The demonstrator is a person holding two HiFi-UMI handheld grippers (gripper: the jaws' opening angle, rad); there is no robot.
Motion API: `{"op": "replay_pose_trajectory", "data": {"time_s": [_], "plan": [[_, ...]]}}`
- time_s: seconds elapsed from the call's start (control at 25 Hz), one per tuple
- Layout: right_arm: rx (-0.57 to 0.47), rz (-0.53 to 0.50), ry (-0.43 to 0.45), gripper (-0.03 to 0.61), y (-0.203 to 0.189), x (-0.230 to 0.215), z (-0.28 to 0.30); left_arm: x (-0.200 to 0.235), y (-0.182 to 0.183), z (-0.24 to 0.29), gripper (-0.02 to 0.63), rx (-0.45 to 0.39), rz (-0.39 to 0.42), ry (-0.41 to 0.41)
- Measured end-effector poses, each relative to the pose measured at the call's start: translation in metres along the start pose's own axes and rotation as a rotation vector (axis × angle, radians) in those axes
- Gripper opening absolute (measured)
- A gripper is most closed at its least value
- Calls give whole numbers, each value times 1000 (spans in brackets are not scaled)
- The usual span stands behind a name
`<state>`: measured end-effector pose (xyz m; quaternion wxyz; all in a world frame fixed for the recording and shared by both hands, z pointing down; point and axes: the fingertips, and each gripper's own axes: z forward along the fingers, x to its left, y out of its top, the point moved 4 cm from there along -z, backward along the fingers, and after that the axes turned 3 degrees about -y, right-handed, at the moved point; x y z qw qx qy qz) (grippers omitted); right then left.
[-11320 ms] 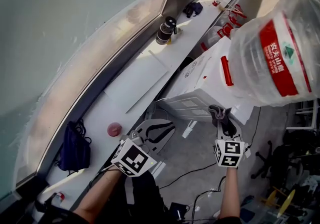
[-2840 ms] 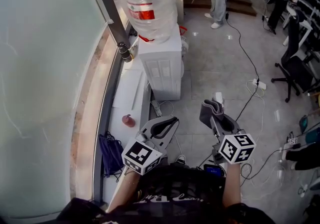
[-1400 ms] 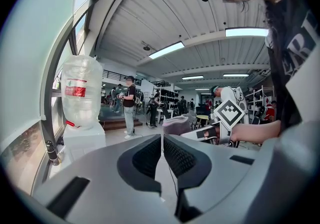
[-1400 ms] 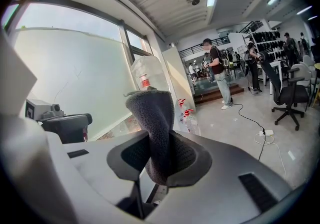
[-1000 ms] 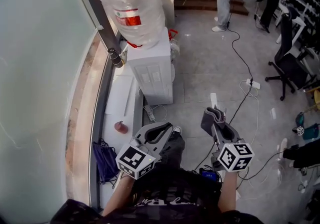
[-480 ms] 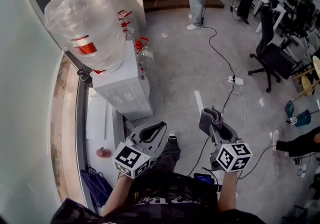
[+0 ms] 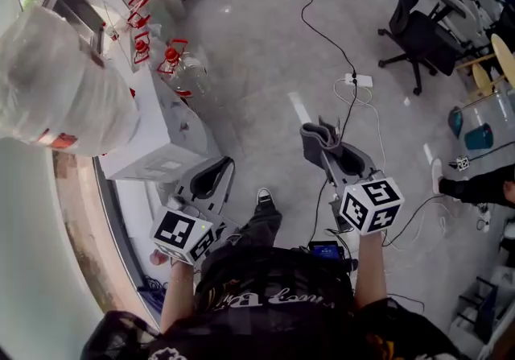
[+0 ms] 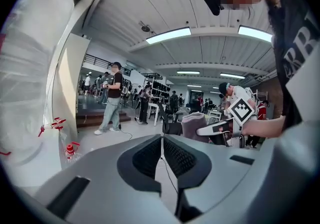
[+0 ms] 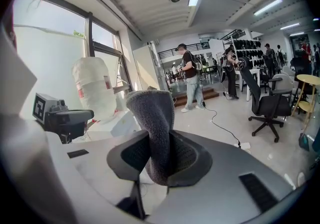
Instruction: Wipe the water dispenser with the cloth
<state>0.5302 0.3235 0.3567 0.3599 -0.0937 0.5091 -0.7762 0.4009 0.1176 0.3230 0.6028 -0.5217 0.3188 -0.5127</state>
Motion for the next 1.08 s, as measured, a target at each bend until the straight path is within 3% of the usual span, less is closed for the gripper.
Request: {"op": "replay_pose_trajectory", "data": {"time_s": [0.2,0.52,1.08], "plan": [[12,0,23,100,15,-15,33,22,11,38,31,7,0,-2],[9,-31,51,100,39,-23,40,15,28,56,31,-6,8,-8],[35,-76,204,98,70,-43,42,-14,44,52,31,-59,-32,165]]}}
